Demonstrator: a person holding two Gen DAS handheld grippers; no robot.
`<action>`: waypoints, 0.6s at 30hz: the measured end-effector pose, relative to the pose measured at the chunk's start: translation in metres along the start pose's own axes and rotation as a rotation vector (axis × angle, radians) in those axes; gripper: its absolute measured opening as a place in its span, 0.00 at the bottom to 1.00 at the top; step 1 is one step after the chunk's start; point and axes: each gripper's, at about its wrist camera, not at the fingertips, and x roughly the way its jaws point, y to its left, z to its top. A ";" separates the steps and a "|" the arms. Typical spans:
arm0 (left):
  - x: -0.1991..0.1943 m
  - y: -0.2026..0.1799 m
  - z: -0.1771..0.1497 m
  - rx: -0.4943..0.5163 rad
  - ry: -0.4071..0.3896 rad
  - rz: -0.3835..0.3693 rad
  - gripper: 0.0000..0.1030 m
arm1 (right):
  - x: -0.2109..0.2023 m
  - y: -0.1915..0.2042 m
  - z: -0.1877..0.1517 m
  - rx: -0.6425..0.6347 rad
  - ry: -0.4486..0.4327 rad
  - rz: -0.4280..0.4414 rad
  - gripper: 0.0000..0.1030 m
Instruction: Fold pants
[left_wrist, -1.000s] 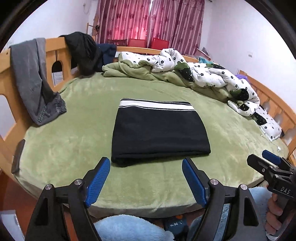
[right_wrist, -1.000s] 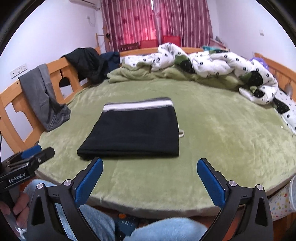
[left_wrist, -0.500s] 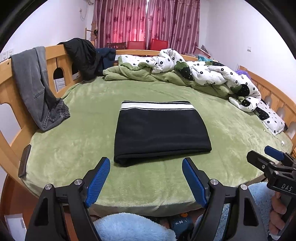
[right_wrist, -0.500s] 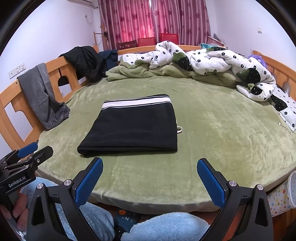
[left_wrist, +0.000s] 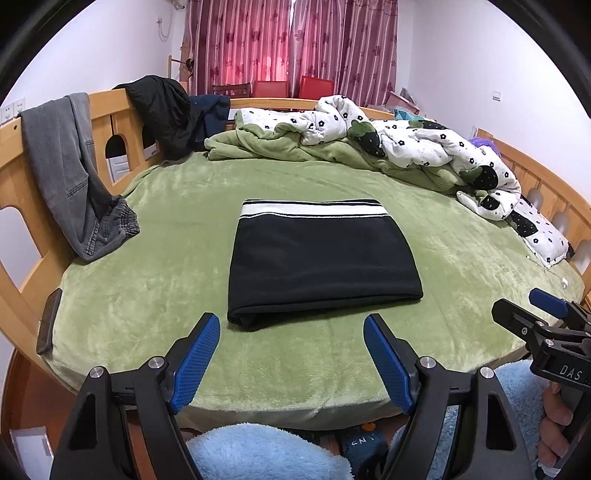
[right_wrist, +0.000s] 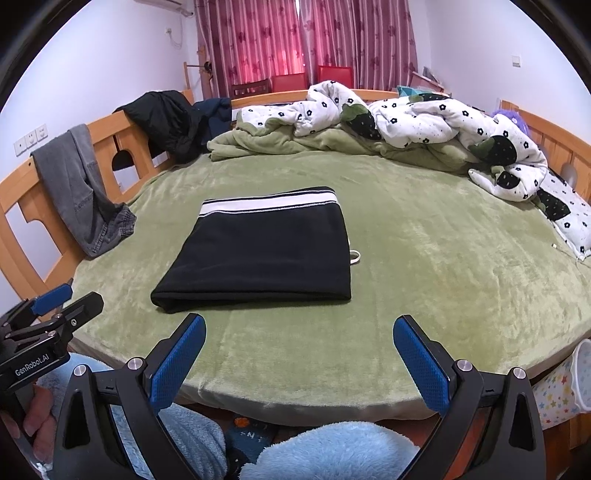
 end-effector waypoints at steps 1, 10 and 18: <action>0.000 0.001 0.000 -0.004 0.000 -0.001 0.76 | 0.000 0.000 0.000 -0.003 -0.001 -0.005 0.97; 0.001 0.006 0.001 -0.012 0.003 -0.005 0.76 | -0.001 0.005 -0.001 -0.014 -0.002 -0.013 0.97; 0.000 0.005 0.000 -0.026 0.006 -0.015 0.76 | -0.001 0.007 -0.002 -0.015 0.001 -0.010 0.97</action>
